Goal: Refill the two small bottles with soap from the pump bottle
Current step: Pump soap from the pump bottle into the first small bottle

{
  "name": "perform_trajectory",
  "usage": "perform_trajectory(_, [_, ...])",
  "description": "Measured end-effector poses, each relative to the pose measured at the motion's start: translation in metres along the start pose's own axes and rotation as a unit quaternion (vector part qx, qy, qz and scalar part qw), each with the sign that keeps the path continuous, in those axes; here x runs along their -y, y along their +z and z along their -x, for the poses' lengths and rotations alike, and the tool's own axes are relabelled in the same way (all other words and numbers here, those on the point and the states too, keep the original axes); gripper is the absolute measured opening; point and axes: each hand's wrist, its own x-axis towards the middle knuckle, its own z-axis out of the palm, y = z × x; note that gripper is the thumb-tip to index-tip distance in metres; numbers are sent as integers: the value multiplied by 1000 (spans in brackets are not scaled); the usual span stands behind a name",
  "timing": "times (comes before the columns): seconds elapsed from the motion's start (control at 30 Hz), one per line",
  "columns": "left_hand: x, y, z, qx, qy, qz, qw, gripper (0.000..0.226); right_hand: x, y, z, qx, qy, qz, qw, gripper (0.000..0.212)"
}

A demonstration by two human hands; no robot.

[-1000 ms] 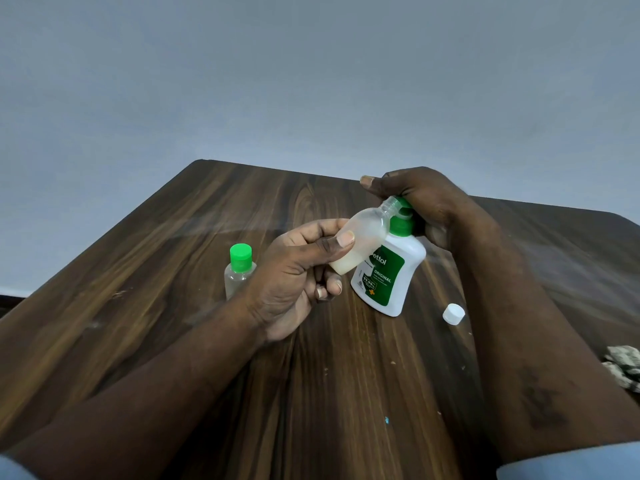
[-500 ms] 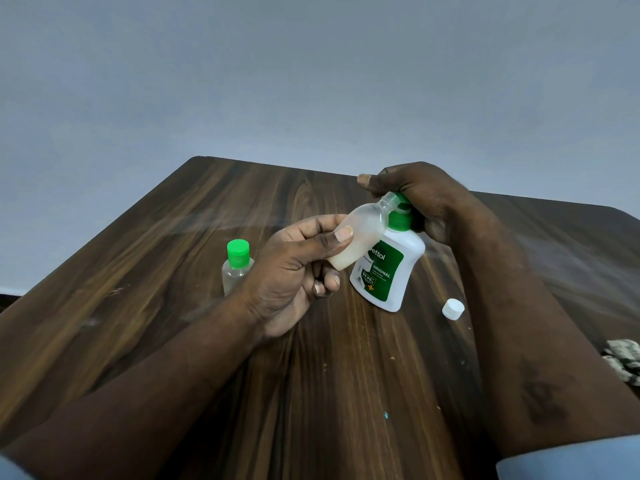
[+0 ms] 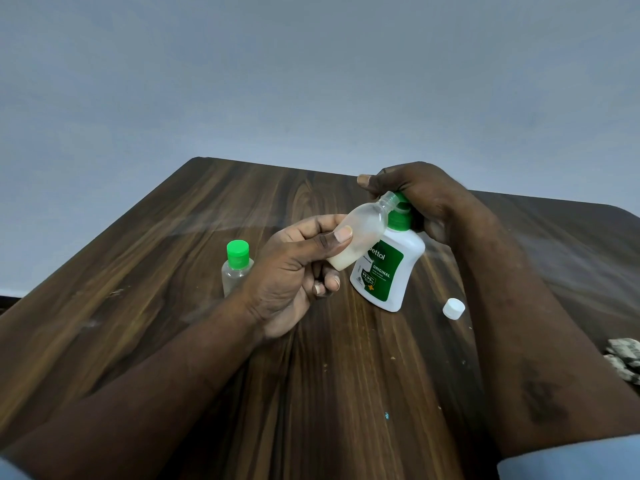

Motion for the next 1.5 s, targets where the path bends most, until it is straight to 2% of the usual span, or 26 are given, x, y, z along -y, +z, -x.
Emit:
perform_trajectory(0.3, [-2, 2, 1, 4, 2, 1, 1000, 40, 5, -2, 0, -16, -29, 52, 998, 33])
perform_trajectory(0.57, [0, 1, 0, -5, -4, 3, 1000, 39, -2, -1, -4, -3, -2, 18, 1000, 33])
perform_trajectory(0.77, [0, 1, 0, -4, -1, -2, 1000, 38, 0, -2, -3, -8, -15, 48, 999, 33])
perform_trajectory(1.17, [-1, 1, 0, -10, -1, -3, 1000, 37, -3, -2, -6, -2, -7, 18, 1000, 31])
perform_trajectory(1.5, [-3, 3, 1, -7, 5, -1, 1000, 37, 2, -3, -4, -21, -33, 40, 998, 32])
